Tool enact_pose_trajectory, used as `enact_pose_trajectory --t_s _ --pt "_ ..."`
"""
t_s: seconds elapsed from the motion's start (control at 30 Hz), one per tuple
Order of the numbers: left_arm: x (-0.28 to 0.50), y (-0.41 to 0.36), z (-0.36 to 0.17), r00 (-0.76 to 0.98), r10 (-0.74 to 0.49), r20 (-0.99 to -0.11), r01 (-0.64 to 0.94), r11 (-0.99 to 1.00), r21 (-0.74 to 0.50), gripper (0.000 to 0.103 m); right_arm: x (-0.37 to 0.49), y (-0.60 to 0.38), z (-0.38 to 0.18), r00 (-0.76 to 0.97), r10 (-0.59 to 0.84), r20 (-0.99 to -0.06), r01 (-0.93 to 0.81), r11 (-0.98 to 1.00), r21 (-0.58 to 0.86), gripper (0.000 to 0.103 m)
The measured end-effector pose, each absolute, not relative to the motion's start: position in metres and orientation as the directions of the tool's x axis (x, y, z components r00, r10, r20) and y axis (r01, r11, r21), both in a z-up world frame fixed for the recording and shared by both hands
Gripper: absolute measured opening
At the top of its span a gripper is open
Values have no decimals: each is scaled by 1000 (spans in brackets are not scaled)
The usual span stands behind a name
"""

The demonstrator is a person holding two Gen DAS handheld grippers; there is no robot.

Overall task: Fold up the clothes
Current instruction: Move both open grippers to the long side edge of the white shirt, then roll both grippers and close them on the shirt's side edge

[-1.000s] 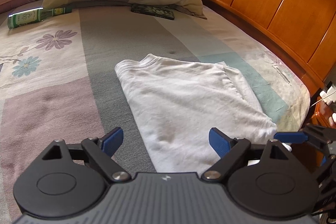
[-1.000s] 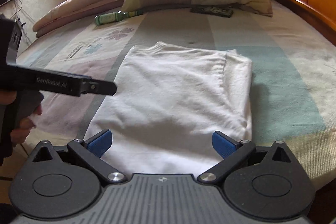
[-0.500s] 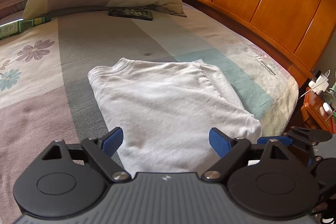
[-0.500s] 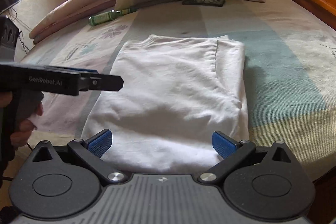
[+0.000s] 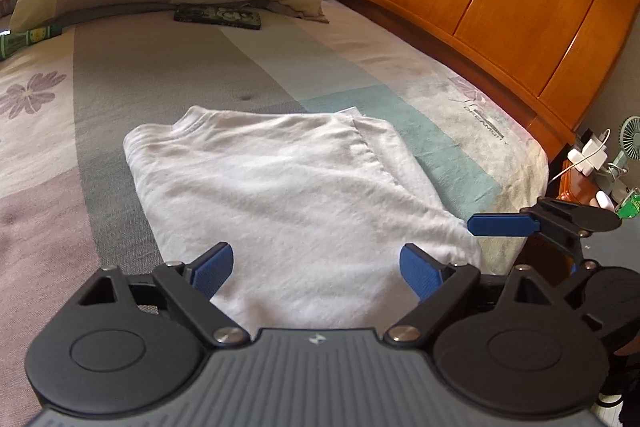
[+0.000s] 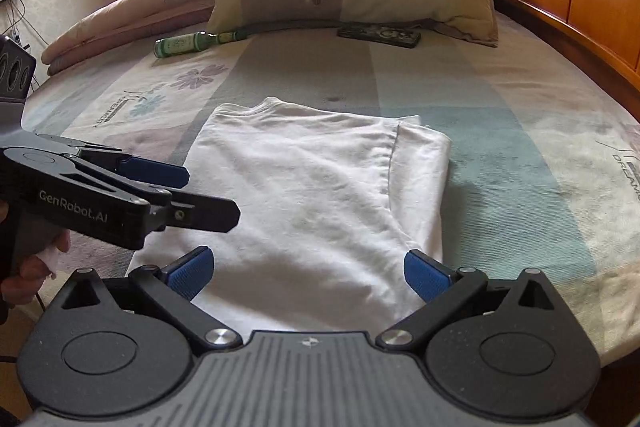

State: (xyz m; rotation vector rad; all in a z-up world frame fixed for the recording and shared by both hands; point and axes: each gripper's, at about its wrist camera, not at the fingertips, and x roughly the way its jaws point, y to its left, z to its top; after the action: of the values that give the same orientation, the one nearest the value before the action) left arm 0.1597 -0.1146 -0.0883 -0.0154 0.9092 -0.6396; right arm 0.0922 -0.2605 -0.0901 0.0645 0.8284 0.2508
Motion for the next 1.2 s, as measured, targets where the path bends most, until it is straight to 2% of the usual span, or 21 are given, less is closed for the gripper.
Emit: enact_pose_trajectory --t_s 0.1,0.47,0.73,0.87,1.0,1.2 --pt "161 -114 -96 424 -517 -743 493 820 -290 91 104 -265 -105 604 258 -754 -158 966 204 103" --pt "165 -94 -72 477 -537 -696 466 826 -317 92 101 -273 -103 605 288 -742 -144 957 253 103" --pt "172 -59 -79 511 -536 -673 337 844 -417 92 101 -313 -79 648 363 -670 -103 913 395 103" --pt "177 -38 -90 501 -530 -684 261 846 -465 92 118 -354 -87 625 395 -673 -18 870 493 103" --pt "182 -28 -107 413 -598 -687 201 795 -572 92 140 -372 -106 542 460 -704 39 823 567 103" --pt "191 -26 -119 343 -674 -654 169 730 -663 93 171 -377 -122 475 567 -672 38 751 660 103"
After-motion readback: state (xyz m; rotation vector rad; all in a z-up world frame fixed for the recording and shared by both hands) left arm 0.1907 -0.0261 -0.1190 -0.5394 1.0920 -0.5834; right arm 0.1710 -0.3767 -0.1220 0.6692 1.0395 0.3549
